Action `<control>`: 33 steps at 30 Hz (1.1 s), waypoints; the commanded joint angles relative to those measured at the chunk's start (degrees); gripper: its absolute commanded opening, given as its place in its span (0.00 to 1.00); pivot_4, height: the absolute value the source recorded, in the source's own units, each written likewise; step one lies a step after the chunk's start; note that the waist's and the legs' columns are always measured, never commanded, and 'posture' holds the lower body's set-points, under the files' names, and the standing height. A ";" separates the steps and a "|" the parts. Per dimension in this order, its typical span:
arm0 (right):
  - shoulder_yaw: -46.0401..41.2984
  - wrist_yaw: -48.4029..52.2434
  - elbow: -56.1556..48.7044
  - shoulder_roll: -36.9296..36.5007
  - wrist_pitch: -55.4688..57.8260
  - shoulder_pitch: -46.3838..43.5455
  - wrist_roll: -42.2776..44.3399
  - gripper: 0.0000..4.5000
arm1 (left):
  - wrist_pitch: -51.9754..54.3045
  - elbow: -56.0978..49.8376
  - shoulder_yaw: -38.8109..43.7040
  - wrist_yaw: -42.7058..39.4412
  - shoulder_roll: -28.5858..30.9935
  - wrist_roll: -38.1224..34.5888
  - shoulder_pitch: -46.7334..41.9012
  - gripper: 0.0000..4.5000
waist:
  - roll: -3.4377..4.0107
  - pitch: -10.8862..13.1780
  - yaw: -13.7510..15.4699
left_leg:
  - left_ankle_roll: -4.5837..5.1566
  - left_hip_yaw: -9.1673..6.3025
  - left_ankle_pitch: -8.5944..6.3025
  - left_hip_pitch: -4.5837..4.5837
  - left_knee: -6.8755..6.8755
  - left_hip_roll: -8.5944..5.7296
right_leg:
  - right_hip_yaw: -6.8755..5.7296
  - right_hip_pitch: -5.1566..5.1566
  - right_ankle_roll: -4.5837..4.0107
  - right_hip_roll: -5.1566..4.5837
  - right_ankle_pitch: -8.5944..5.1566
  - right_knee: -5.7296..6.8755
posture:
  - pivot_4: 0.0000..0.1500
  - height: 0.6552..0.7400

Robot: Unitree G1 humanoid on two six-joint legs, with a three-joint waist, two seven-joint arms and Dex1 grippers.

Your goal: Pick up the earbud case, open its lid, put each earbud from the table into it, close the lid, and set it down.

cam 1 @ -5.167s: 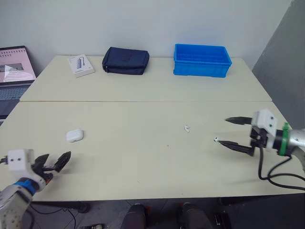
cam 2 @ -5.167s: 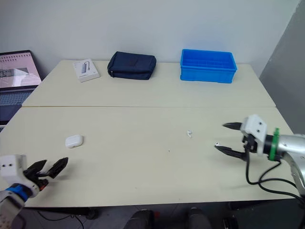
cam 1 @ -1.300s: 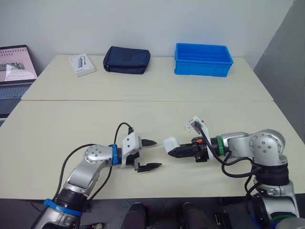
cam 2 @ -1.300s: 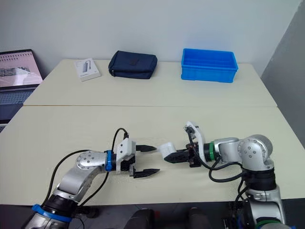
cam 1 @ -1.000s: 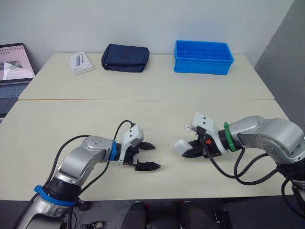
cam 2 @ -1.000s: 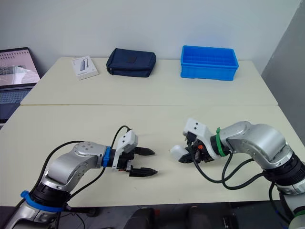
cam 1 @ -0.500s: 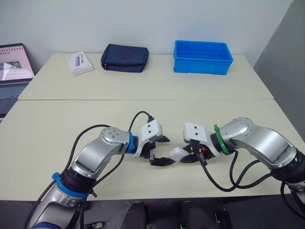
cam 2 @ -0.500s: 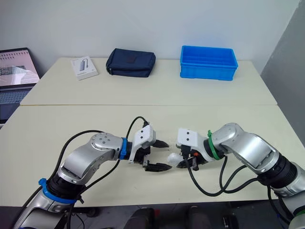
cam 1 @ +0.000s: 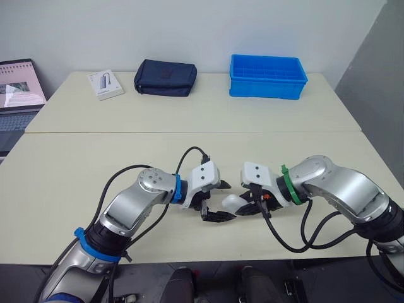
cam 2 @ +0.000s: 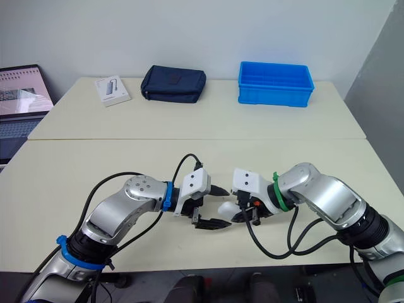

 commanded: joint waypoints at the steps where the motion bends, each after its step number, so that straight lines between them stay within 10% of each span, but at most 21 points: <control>1: -2.36 0.59 -0.94 0.17 -0.45 -0.40 -0.05 0.18 | -0.98 -0.06 0.41 -0.86 -0.61 -0.74 -0.57 0.80 | 0.00 0.00 0.00 | 0.00 0.00 0.00 0.00 0.00 0.00 | 0.00 0.00 0.00 0.00 0.00 0.00 | 1.00 1.00; 10: -2.57 0.80 -1.46 0.77 -0.79 -0.45 -0.55 0.18 | -0.52 1.09 0.98 -1.56 -1.87 -1.15 -0.50 0.18 | 0.00 0.00 -0.01 | 0.00 0.00 0.00 0.01 0.02 0.00 | 0.01 0.00 0.00 0.00 0.00 0.04 | 1.00 1.00; 26: -1.47 4.19 -2.68 0.14 -4.57 0.59 -4.46 0.18 | -2.42 2.07 1.58 -2.29 -2.72 -1.45 0.52 0.17 | 0.00 0.00 0.00 | 0.00 0.00 0.00 0.01 0.04 0.00 | 0.01 0.00 0.00 0.00 0.00 0.09 | 1.00 1.00; 33: -5.66 6.38 -2.64 -2.54 -2.83 1.82 -1.68 0.72 | -4.60 3.60 2.79 -2.22 -1.80 -1.06 2.51 0.17 | 0.00 0.00 0.01 | 0.00 0.00 0.00 0.03 0.05 0.00 | 0.01 0.00 0.00 0.00 0.00 0.12 | 1.00 1.00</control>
